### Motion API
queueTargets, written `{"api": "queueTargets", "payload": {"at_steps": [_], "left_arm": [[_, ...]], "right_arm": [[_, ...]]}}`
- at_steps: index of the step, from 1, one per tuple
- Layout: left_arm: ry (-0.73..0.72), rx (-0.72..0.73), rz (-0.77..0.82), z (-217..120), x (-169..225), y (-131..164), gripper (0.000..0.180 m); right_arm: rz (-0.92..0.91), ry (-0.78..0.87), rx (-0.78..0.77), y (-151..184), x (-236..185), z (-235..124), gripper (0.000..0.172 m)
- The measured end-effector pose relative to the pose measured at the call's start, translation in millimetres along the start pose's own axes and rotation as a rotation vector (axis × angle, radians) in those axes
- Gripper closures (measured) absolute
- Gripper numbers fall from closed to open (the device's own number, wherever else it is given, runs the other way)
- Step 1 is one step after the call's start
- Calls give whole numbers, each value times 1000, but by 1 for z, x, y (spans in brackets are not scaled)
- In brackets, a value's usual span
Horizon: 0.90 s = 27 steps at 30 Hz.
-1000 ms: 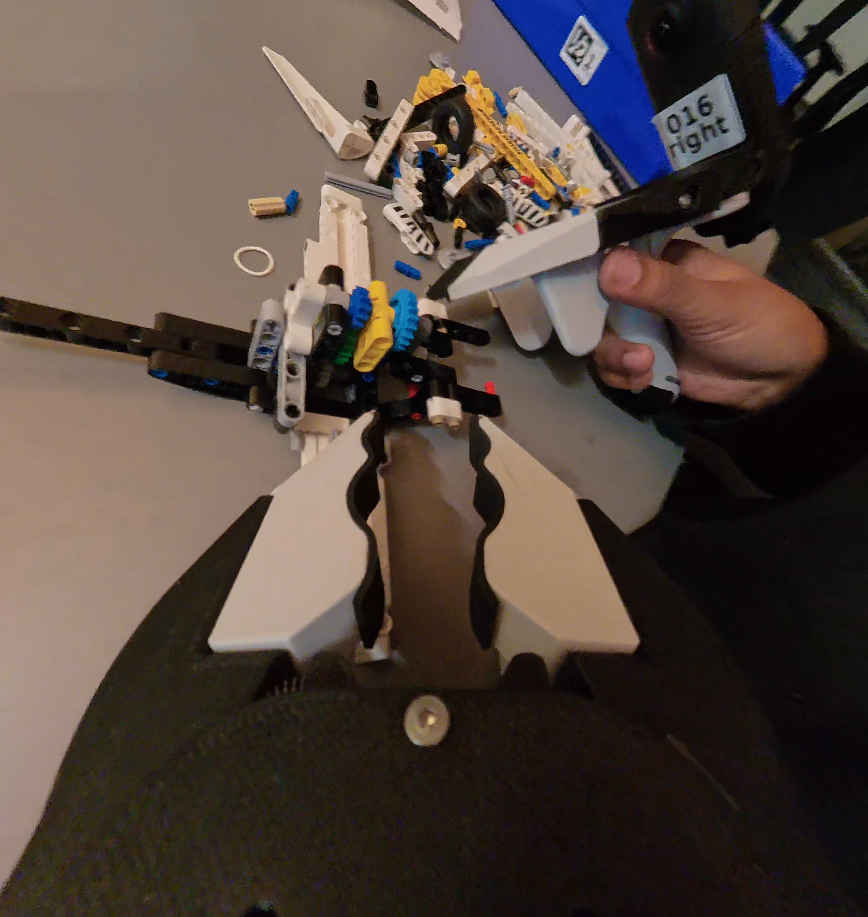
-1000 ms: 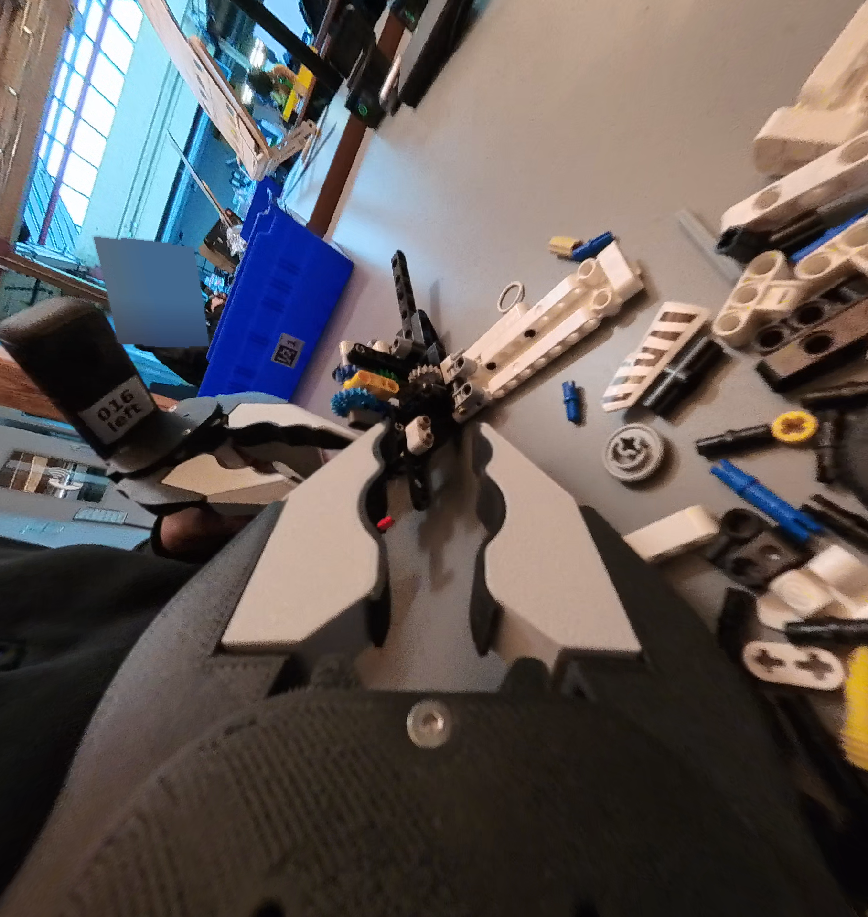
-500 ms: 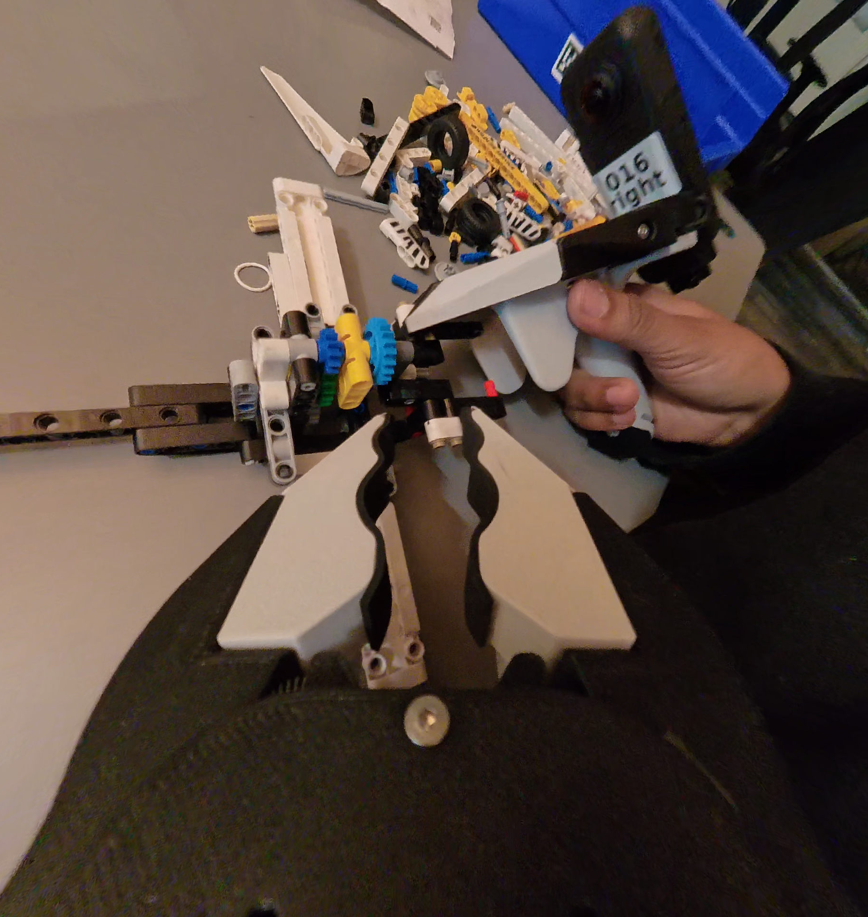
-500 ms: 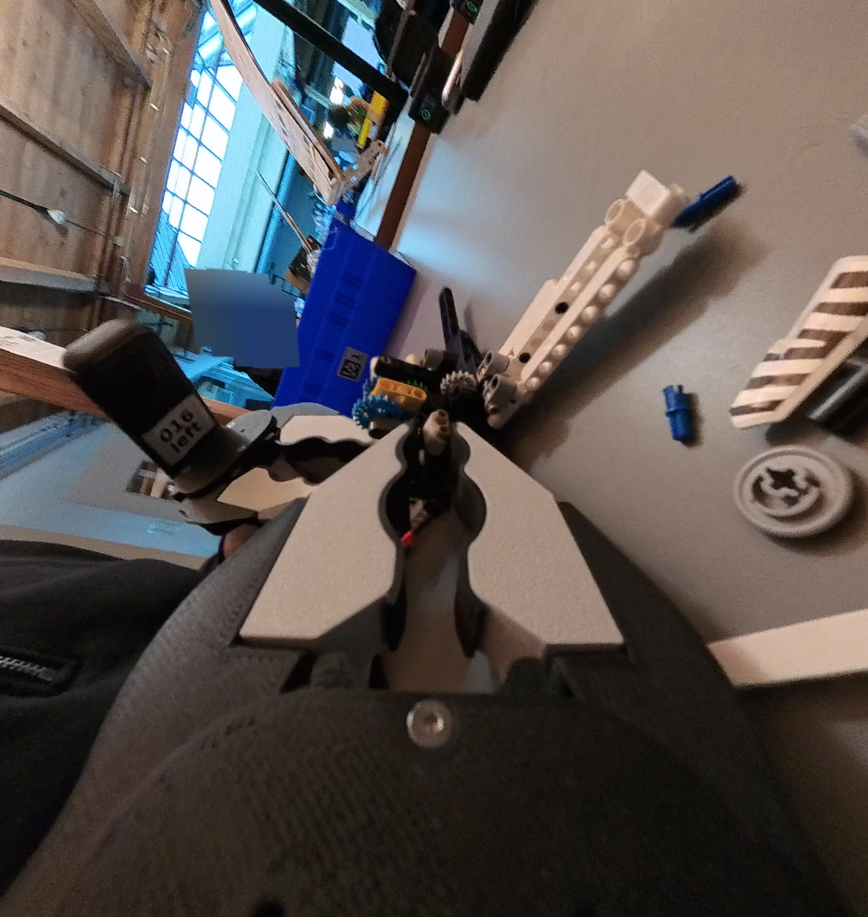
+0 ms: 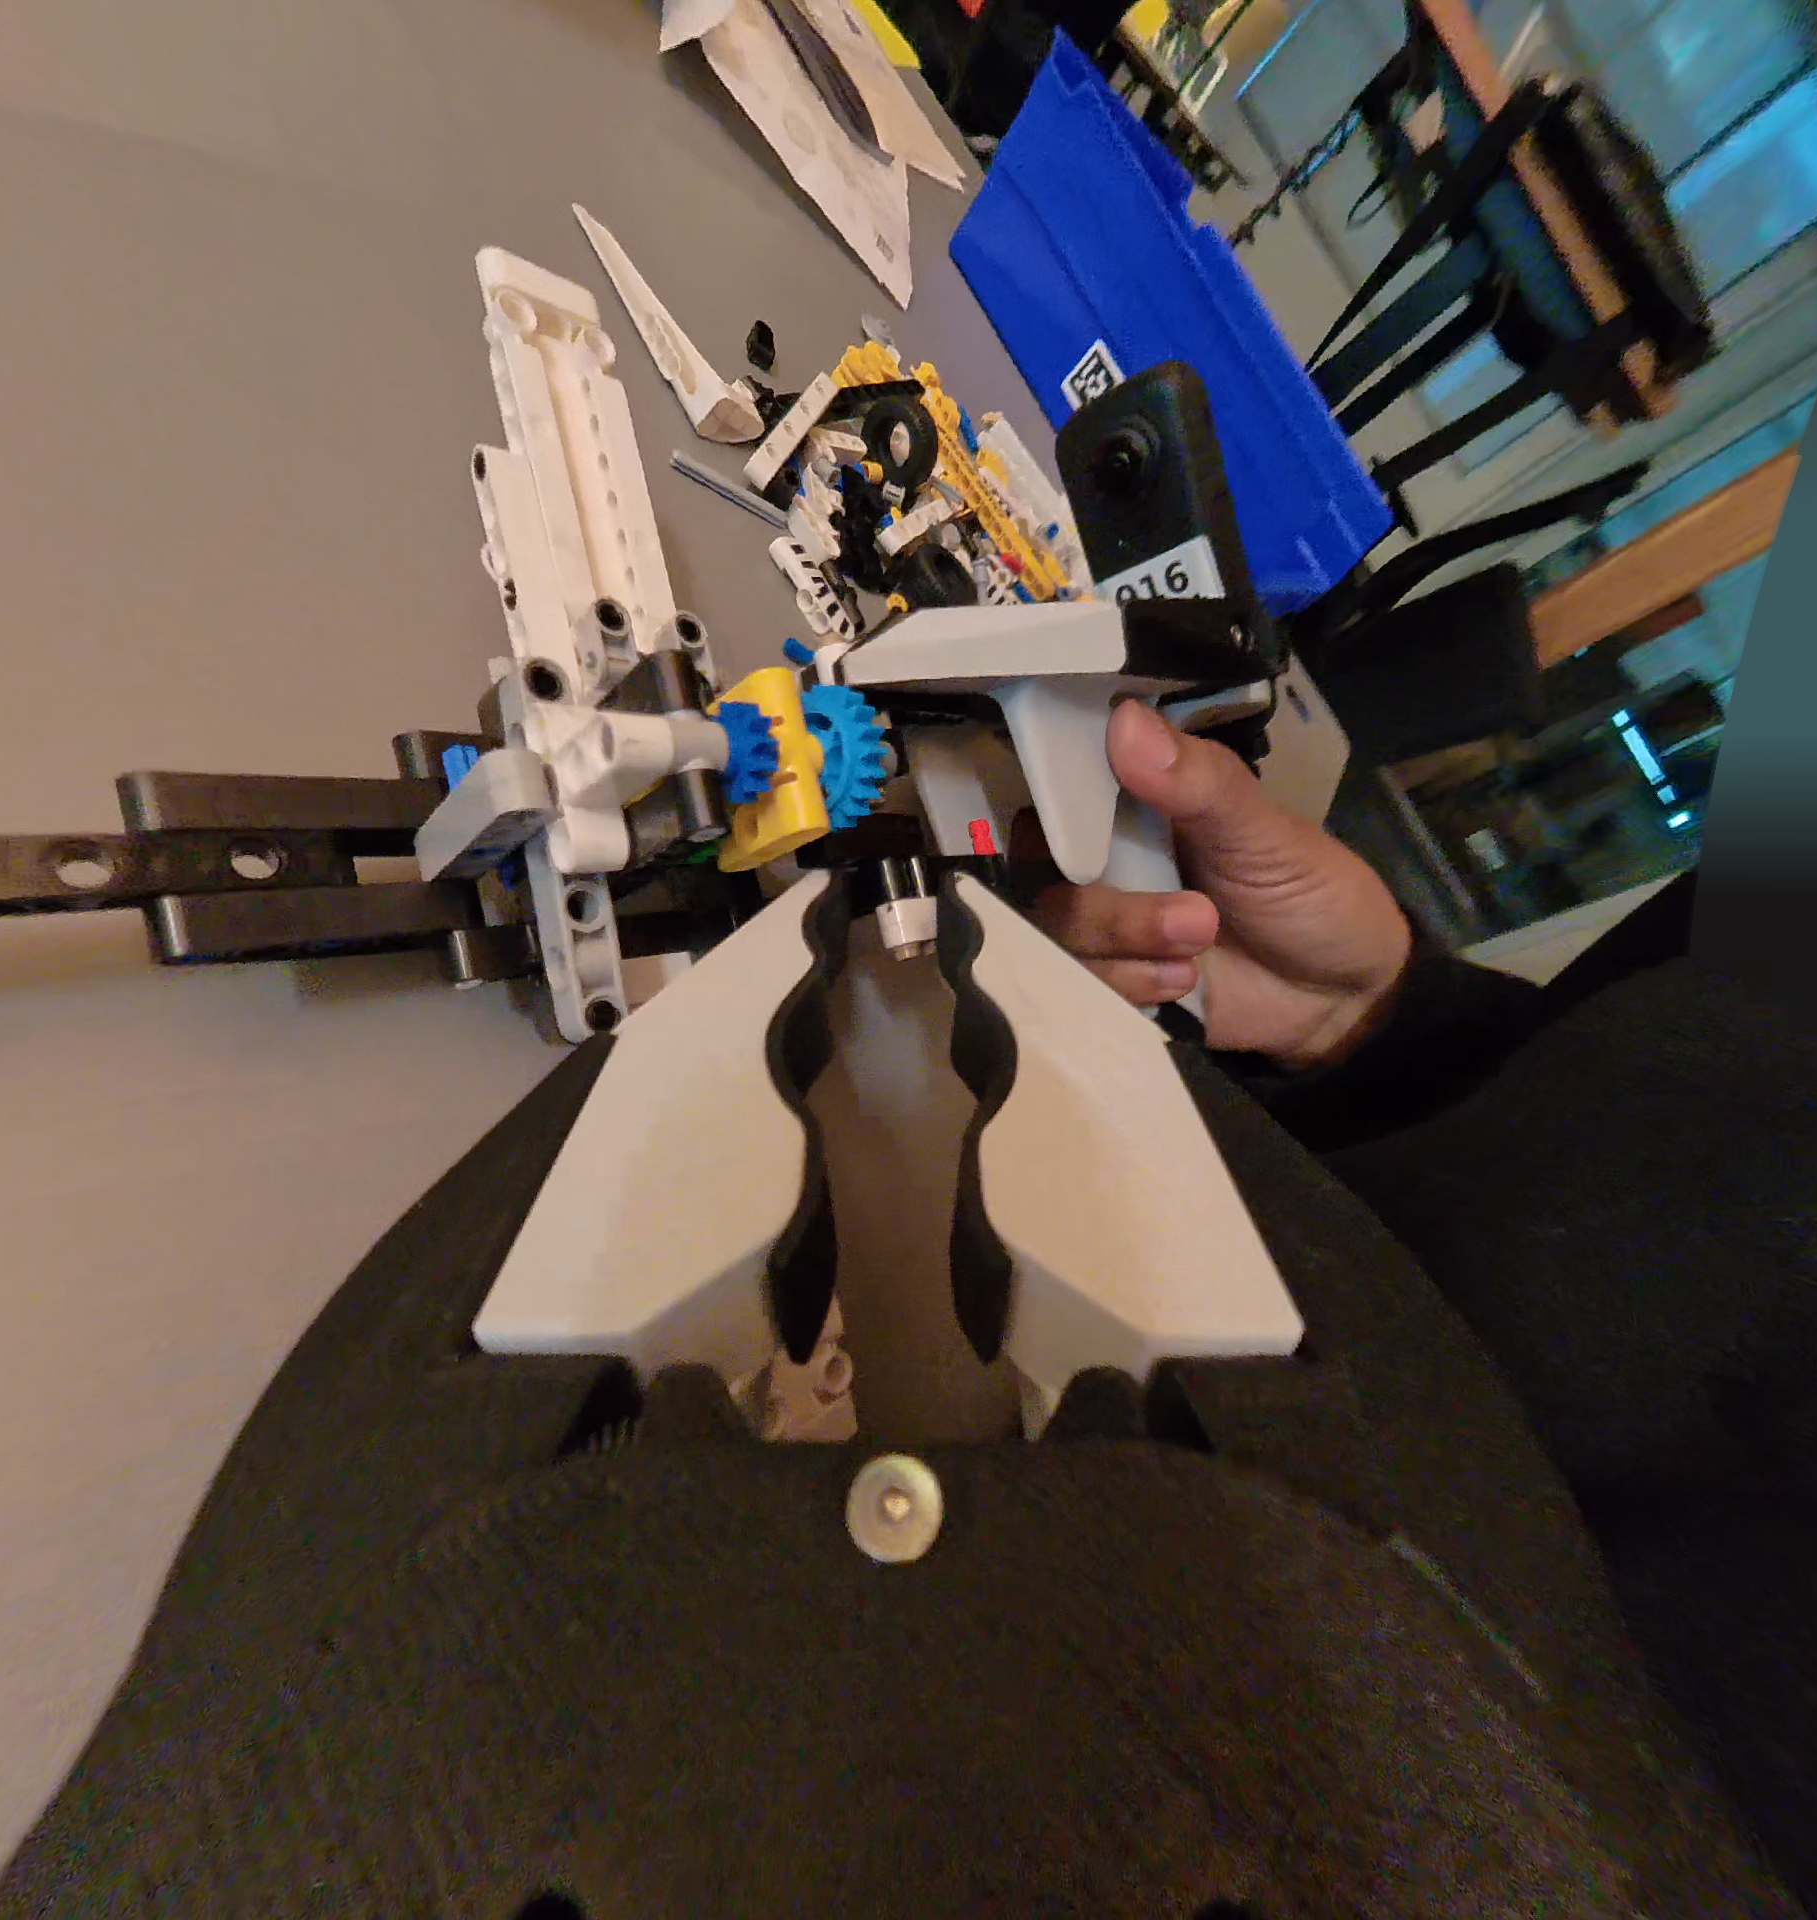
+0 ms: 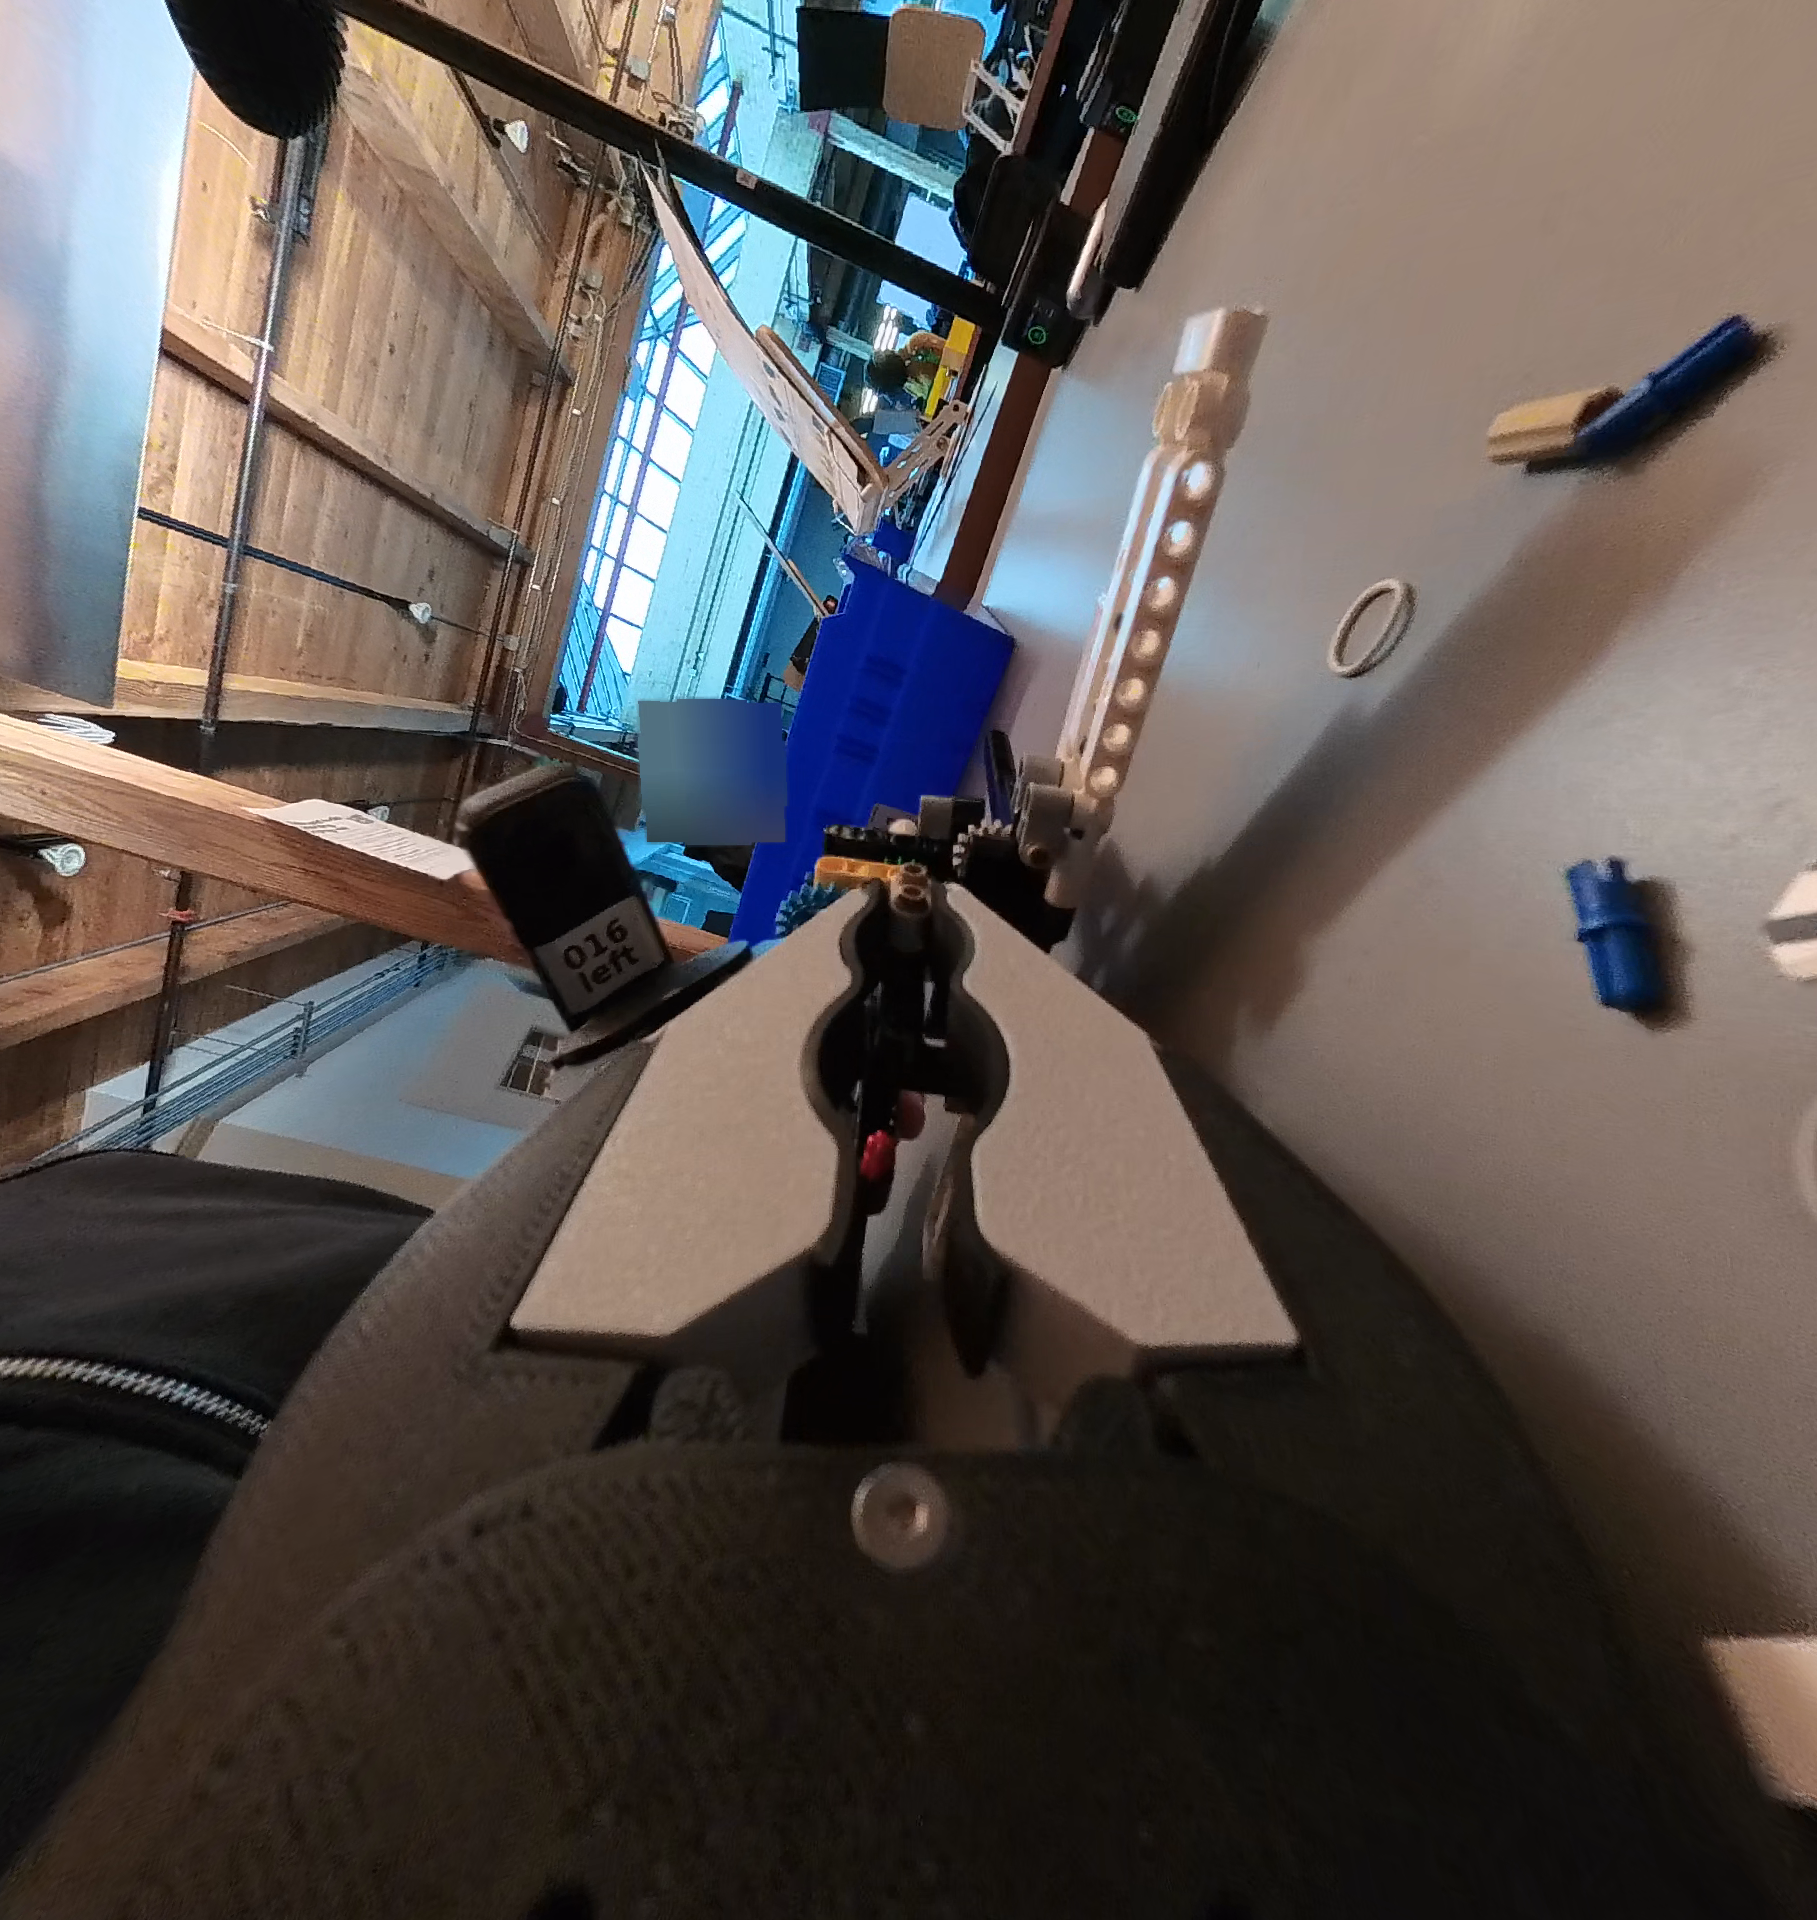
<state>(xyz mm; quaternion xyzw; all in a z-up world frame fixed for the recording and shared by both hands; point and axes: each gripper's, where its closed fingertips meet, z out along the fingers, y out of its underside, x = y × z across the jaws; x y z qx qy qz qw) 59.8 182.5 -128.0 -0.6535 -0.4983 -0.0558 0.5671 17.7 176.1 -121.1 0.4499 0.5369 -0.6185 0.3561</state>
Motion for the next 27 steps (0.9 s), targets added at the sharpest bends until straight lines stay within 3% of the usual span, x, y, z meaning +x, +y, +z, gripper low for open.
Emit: {"api": "queueTargets", "payload": {"at_steps": [4, 14, 19, 27], "left_arm": [[66, 71, -54, -8, 5, -8, 180], [52, 50, -25, -6, 4, -2, 176], [-88, -18, 119, 0, -4, 7, 155], [-275, -68, 356, 3, -14, 5, 160]], "right_arm": [[17, -36, 12, -1, -4, 1, 166], [29, -41, 55, -9, -3, -2, 166], [-32, 41, 60, -8, 4, 2, 166], [-52, 72, 54, -1, 4, 12, 165]]}}
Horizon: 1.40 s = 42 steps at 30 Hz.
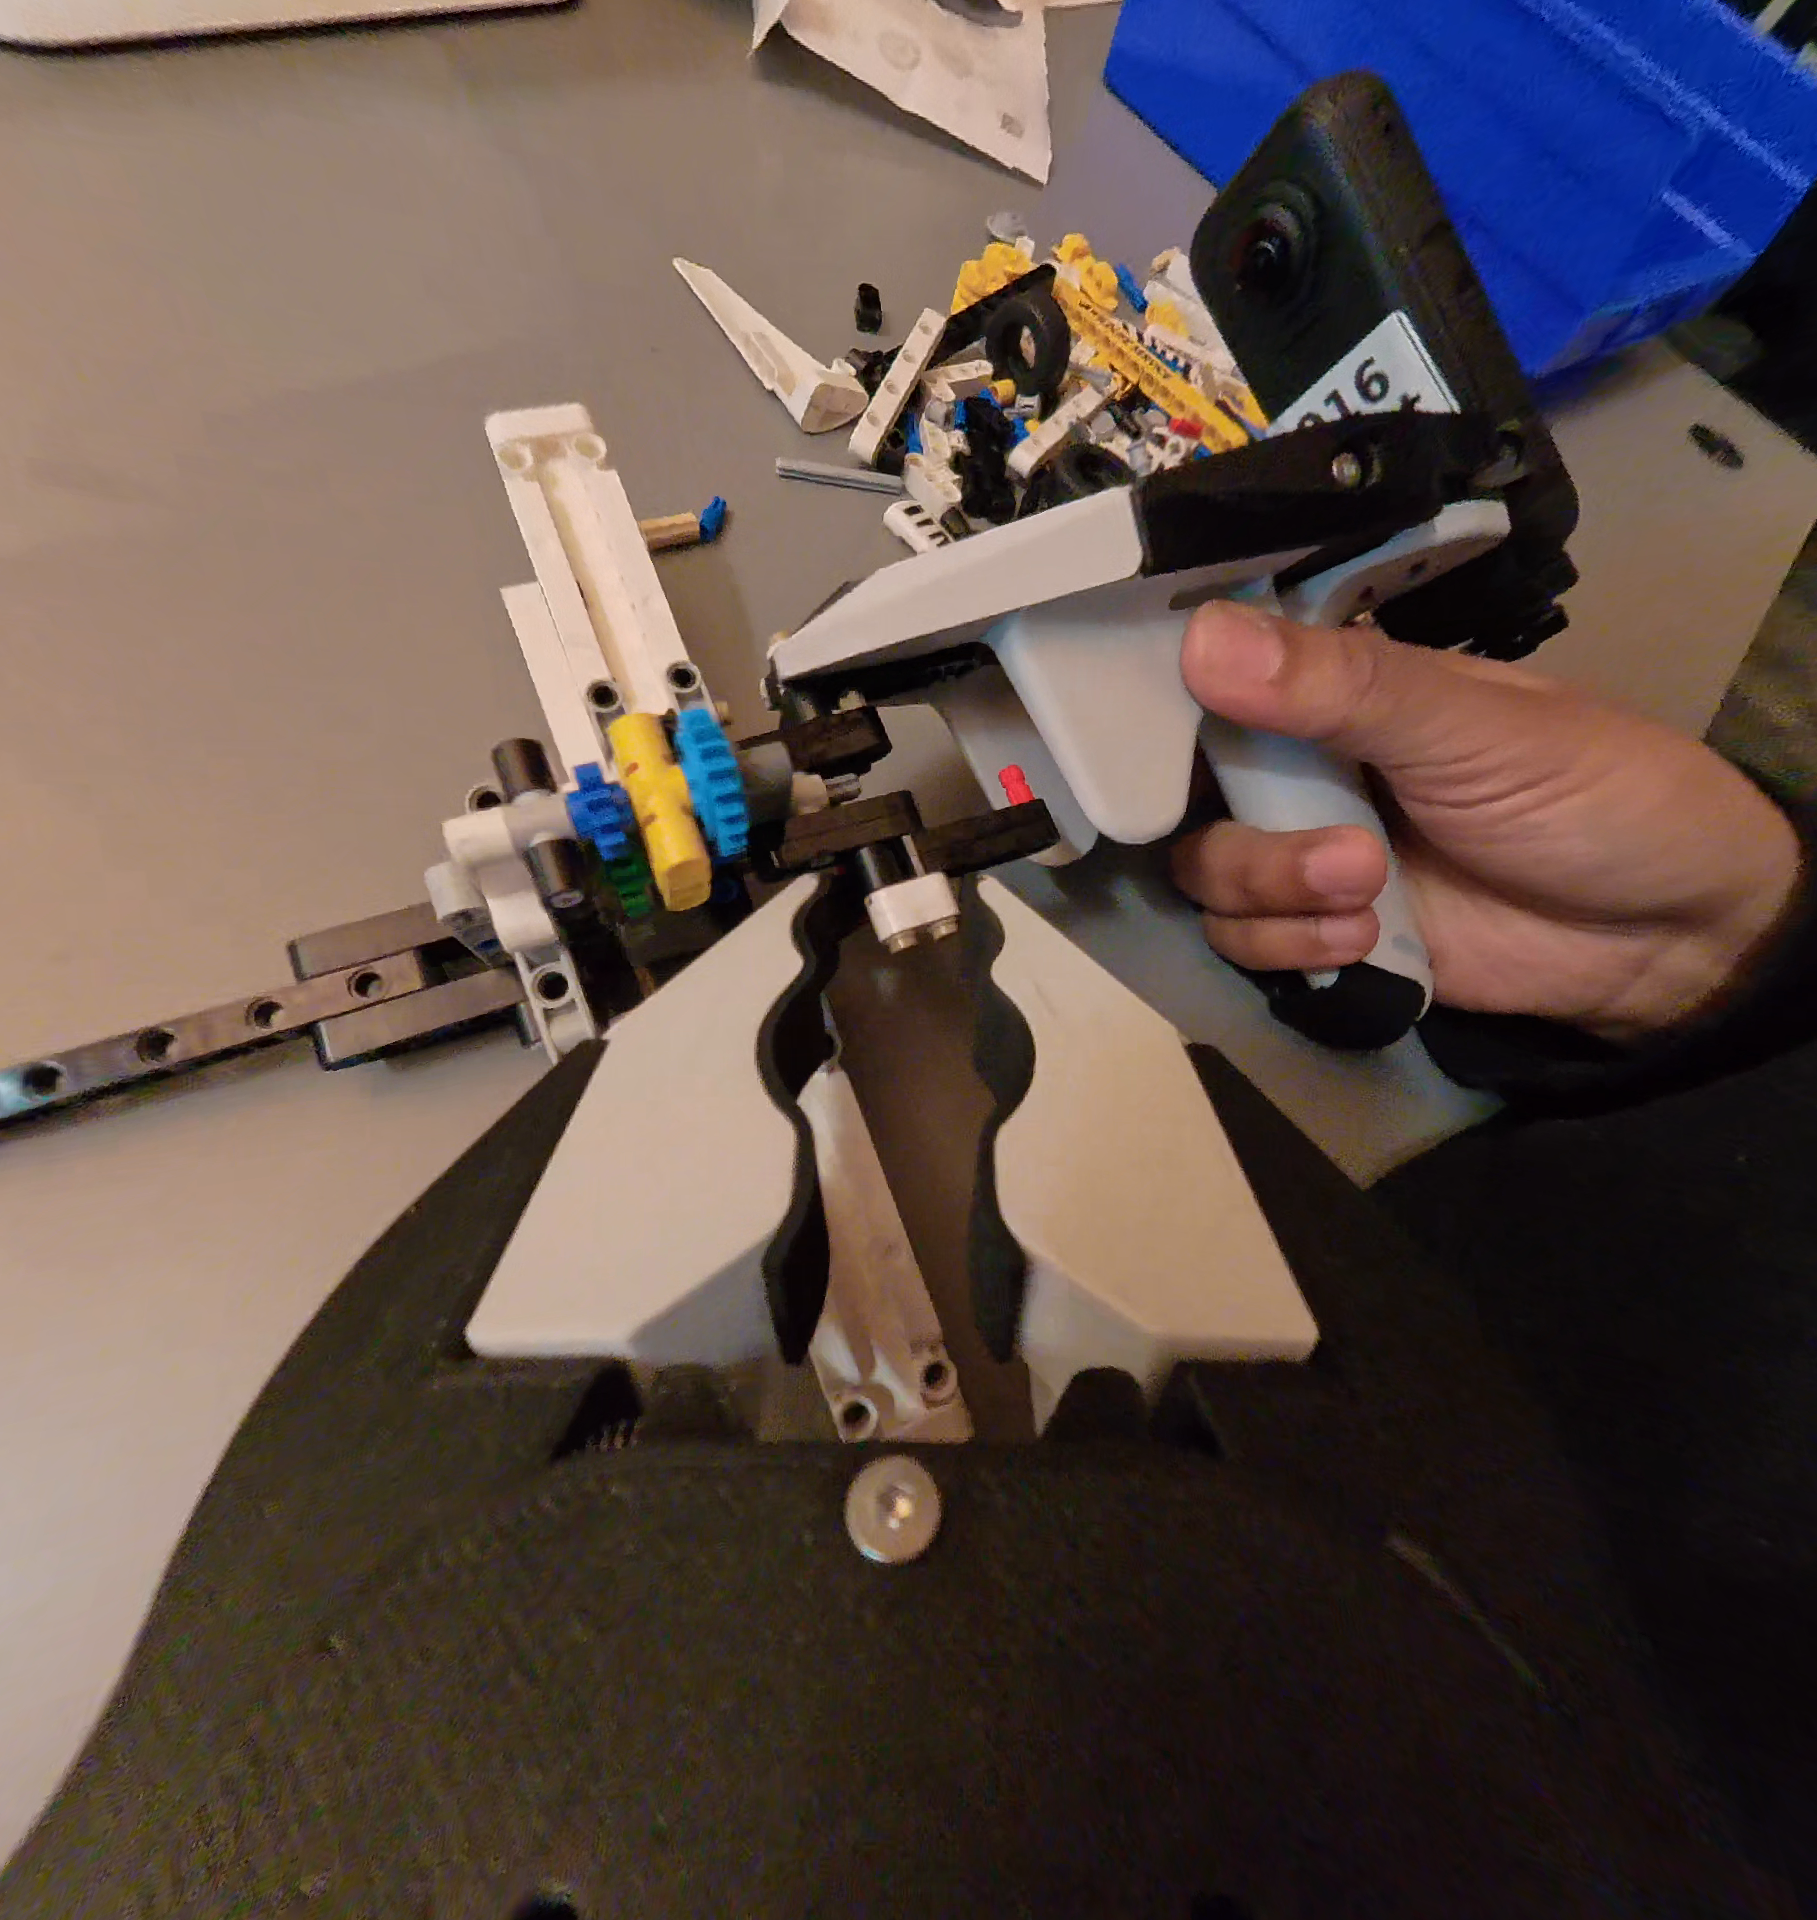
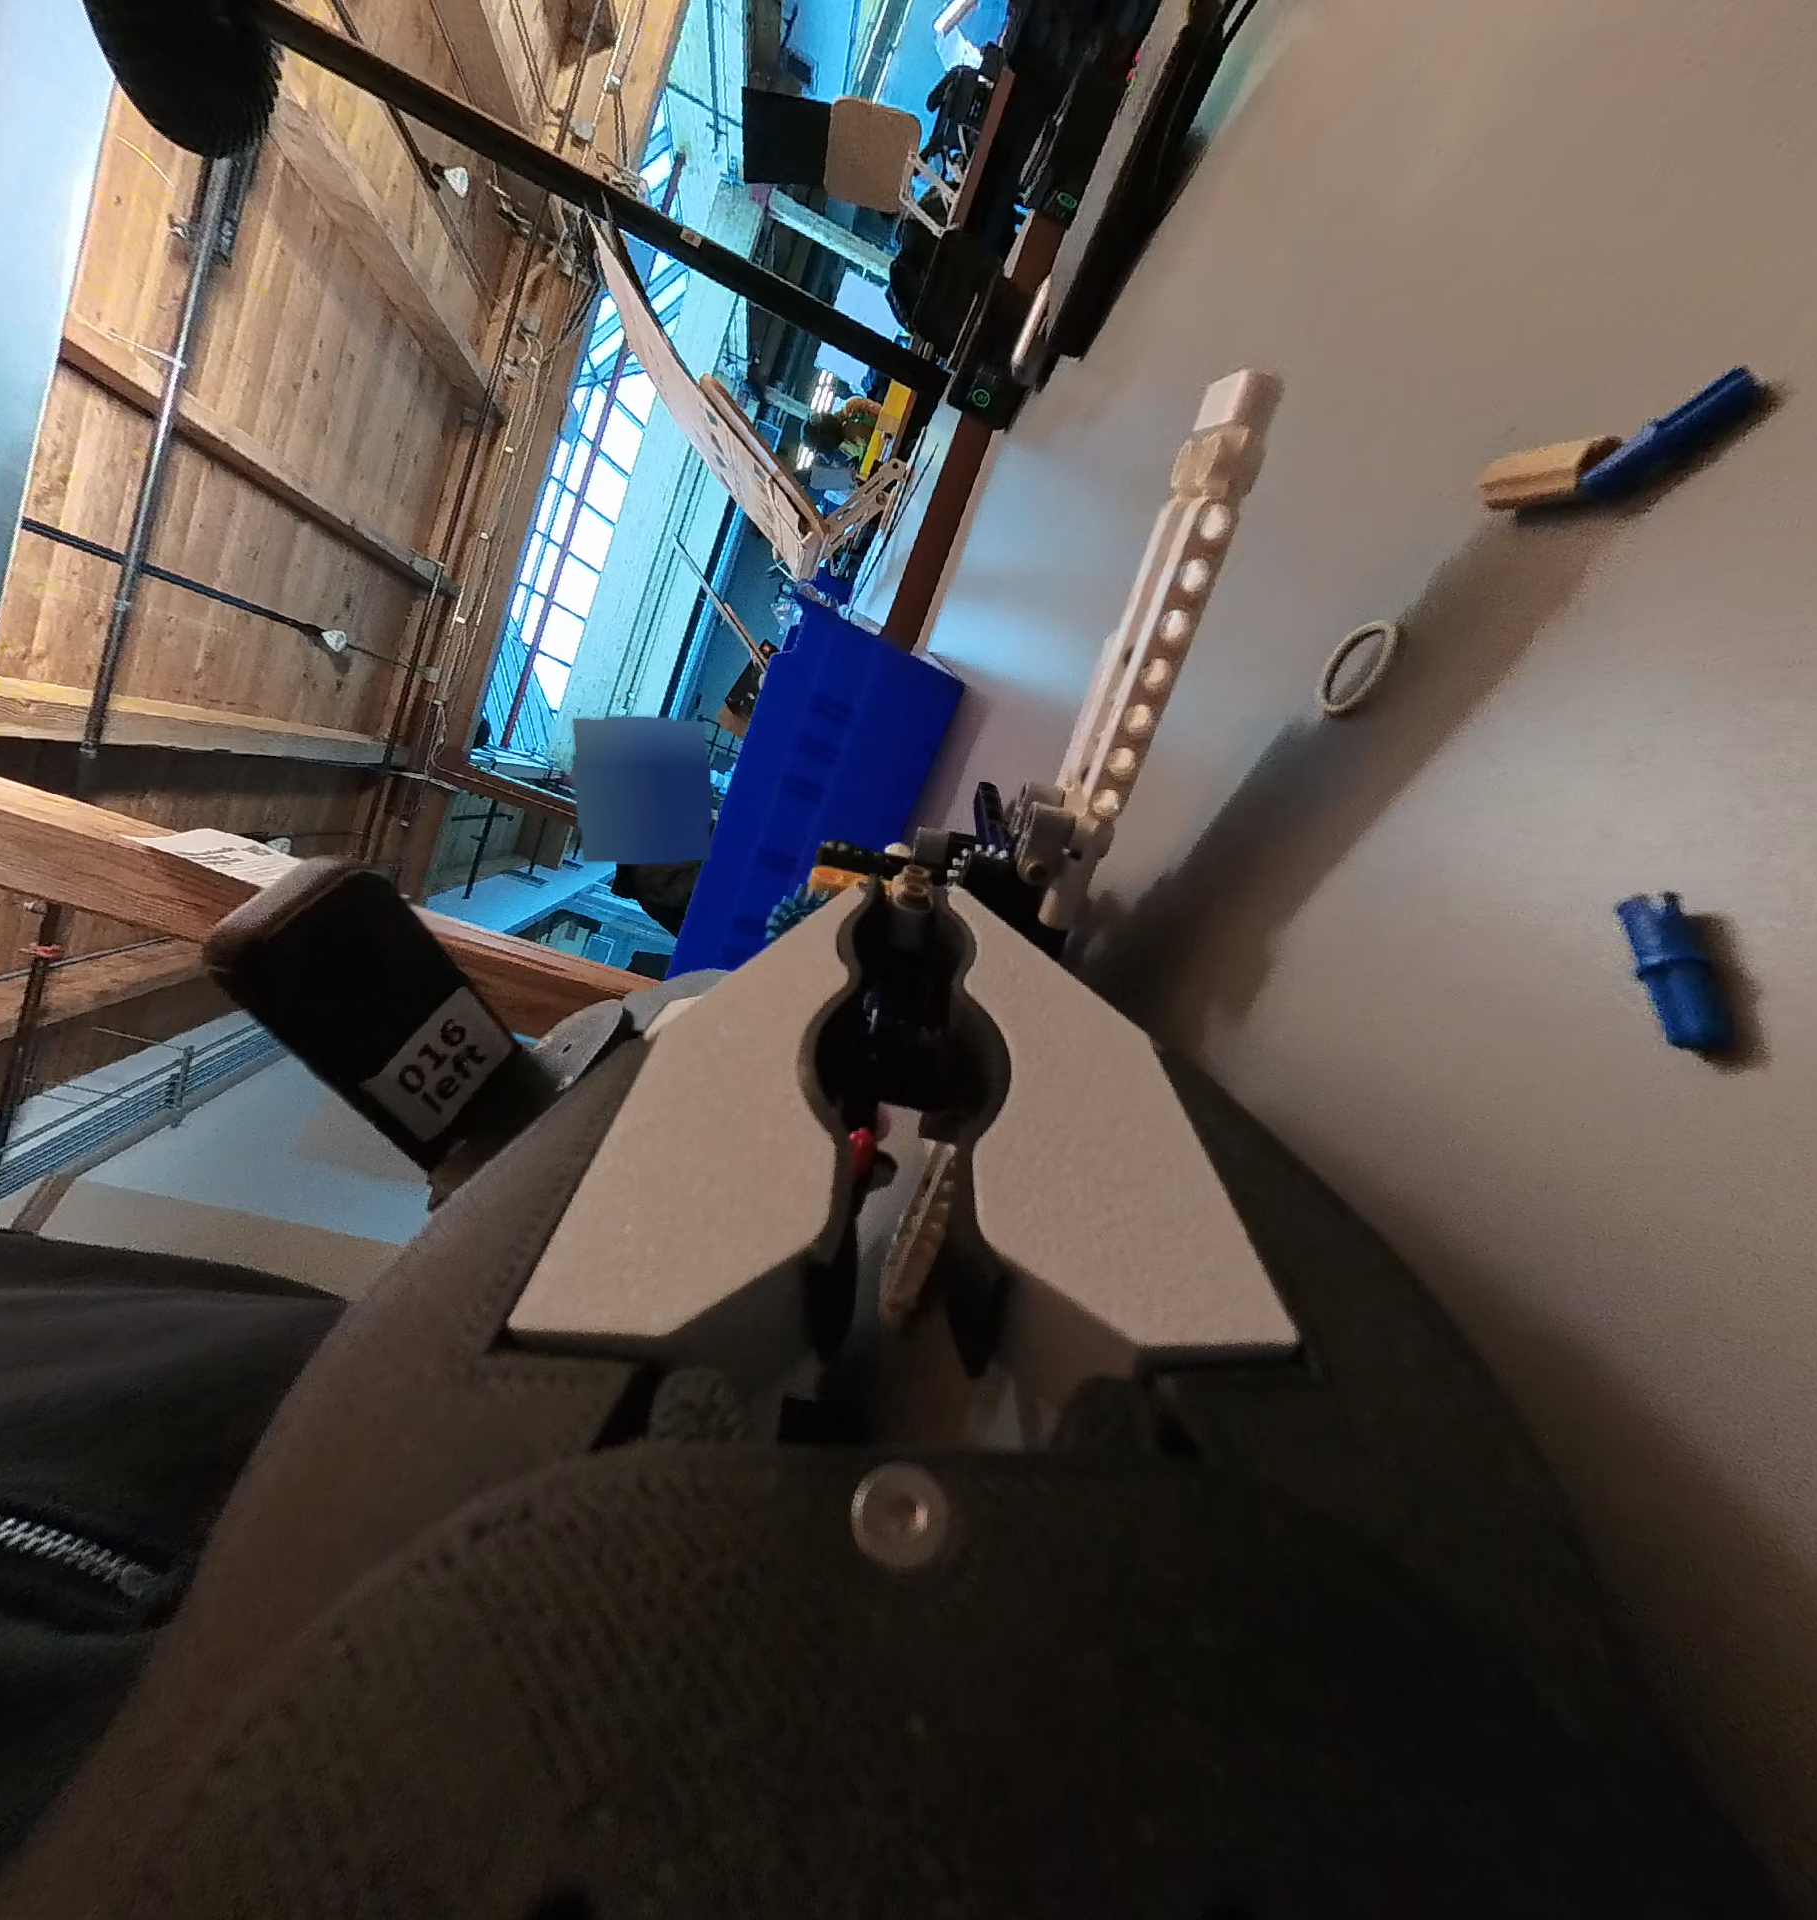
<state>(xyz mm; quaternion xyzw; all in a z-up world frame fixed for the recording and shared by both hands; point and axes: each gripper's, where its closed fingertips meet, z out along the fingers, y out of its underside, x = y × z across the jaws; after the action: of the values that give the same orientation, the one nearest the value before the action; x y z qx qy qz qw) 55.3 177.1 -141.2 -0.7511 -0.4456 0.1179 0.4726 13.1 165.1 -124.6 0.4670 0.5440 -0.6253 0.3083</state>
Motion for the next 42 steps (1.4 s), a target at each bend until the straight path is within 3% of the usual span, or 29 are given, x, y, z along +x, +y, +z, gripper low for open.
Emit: {"api": "queueTargets", "payload": {"at_steps": [5, 10, 21, 27, 31, 36, 39, 42], "left_arm": [[-77, -18, 154, -2, -1, 1, 161], [-148, -16, 304, -4, 1, 0, 160], [-202, 27, 292, -1, -10, -1, 161], [-206, 24, 273, -1, -14, 2, 161], [-202, 28, 293, -11, -16, 5, 162], [-50, 152, 424, -49, -1, -17, 168], [16, 226, 425, -79, -11, -42, 154], [122, 68, 397, -73, -24, -37, 118]], "right_arm": [[24, -24, -3, 0, -1, 0, 165], [185, -167, 8, -4, -9, -3, 166], [168, -124, 59, -12, -3, 6, 167], [178, -105, 75, -14, 1, 10, 167], [181, -127, -15, -4, -3, 17, 166], [95, -103, -97, 8, -7, 22, 165], [87, -115, -160, 13, -8, 25, 165], [46, -122, -251, 20, -9, 31, 165]]}}
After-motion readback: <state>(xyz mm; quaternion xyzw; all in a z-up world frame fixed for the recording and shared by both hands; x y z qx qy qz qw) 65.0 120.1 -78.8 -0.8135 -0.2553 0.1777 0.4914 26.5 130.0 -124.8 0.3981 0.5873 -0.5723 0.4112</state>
